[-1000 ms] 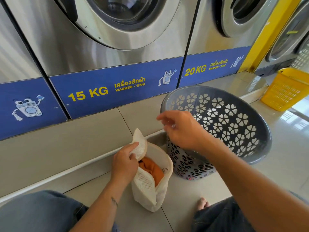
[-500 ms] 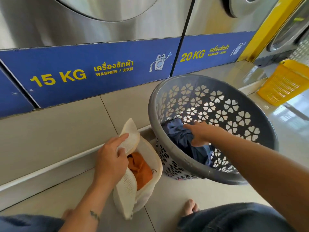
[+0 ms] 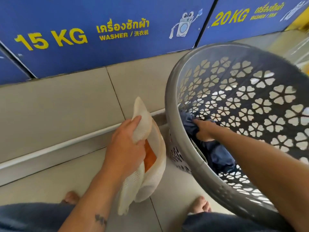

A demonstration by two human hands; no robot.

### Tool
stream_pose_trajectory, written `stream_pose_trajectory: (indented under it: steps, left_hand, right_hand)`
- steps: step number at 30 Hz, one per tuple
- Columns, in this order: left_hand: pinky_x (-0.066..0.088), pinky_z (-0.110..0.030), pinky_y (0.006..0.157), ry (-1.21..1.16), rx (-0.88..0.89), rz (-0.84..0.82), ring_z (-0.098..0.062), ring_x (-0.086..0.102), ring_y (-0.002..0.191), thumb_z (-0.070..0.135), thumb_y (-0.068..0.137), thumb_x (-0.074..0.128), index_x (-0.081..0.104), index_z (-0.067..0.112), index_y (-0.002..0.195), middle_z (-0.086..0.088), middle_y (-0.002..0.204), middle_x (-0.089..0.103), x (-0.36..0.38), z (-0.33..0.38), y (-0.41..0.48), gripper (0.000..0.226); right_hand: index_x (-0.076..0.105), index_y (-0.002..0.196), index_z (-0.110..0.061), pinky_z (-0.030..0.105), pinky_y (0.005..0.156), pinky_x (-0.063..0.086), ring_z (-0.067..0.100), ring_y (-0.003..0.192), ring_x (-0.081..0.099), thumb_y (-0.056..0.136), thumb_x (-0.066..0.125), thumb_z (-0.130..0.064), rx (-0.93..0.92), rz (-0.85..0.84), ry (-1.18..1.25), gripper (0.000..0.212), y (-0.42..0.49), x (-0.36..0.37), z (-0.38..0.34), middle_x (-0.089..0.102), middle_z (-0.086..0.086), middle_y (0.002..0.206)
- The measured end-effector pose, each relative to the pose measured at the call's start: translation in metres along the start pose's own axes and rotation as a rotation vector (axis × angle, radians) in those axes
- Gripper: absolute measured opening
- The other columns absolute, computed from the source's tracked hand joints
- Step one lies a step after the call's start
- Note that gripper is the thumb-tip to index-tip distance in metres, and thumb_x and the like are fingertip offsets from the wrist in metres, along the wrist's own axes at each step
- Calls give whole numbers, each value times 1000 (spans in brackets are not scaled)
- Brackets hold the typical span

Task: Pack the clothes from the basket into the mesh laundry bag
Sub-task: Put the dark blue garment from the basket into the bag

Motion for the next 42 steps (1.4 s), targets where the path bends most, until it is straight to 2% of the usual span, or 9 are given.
stream_pose_trajectory:
  steps: [5,15,19,26,29,33,35,39,42]
  left_hand:
    - [30,-38,111,35,-35,-98,-16,26,142,2,91,50,27,46,149,18,155,25,-5,4,-8,77]
    - [44,-28,88,-176,93,61,-20,51,119,2,90,56,51,33,140,0,142,51,-58,34,-55,59]
    - [49,-29,88,-280,132,127,-23,58,114,7,84,60,56,36,135,3,136,57,-81,50,-73,58]
    - [44,-14,76,-328,249,127,-2,58,97,7,82,65,58,36,132,11,125,59,-122,89,-90,58]
    - [41,-17,88,-323,293,155,-4,56,112,4,80,67,61,30,131,13,128,60,-138,99,-89,58]
    - [46,-21,91,-371,270,165,-7,59,112,3,78,67,61,29,131,12,127,62,-141,95,-90,59]
    - [48,-22,86,-417,242,172,-4,60,108,3,78,66,61,29,131,10,129,62,-137,89,-89,59]
    - [44,-16,76,-436,199,194,-8,59,111,6,82,65,60,33,132,7,136,56,-124,83,-87,57]
    - [46,-13,63,-409,169,193,-2,62,91,7,83,62,59,36,132,6,135,57,-115,82,-86,57]
  right_hand:
    - [63,126,-17,35,87,50,35,110,61,85,50,-13,-118,64,63,43,-26,-44,-20,66,16,124]
    - [60,100,-16,42,71,51,31,86,58,71,49,-10,-443,564,114,31,-191,-94,-59,54,4,91]
    - [57,115,-20,44,59,53,31,73,56,80,53,-14,-458,803,-11,35,-250,-100,-71,45,3,96]
    - [63,111,-19,42,47,51,34,70,59,76,51,-23,-535,1075,22,37,-318,-97,-111,49,8,96]
    - [62,113,-23,39,53,51,33,88,59,77,61,-23,-566,1047,-56,36,-324,-88,-142,51,8,103]
    - [48,138,-29,41,78,46,31,111,50,86,65,-32,-618,675,-216,55,-304,-62,-168,49,7,123]
    - [44,143,-31,43,94,47,28,112,53,80,66,-32,-679,582,-100,67,-300,-61,-162,55,3,123]
    - [55,138,-26,33,101,41,16,118,48,77,66,-17,-663,818,294,63,-299,-83,-125,57,-8,125]
    - [27,155,-36,40,102,40,24,128,42,75,70,-25,-388,503,452,91,-280,-86,-86,45,0,140]
Point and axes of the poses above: each hand's wrist, its own y-axis towards the middle knuckle, its own x-axis out of the palm, z = x × y, the point moved 2 cm from there along y, towards the middle knuckle
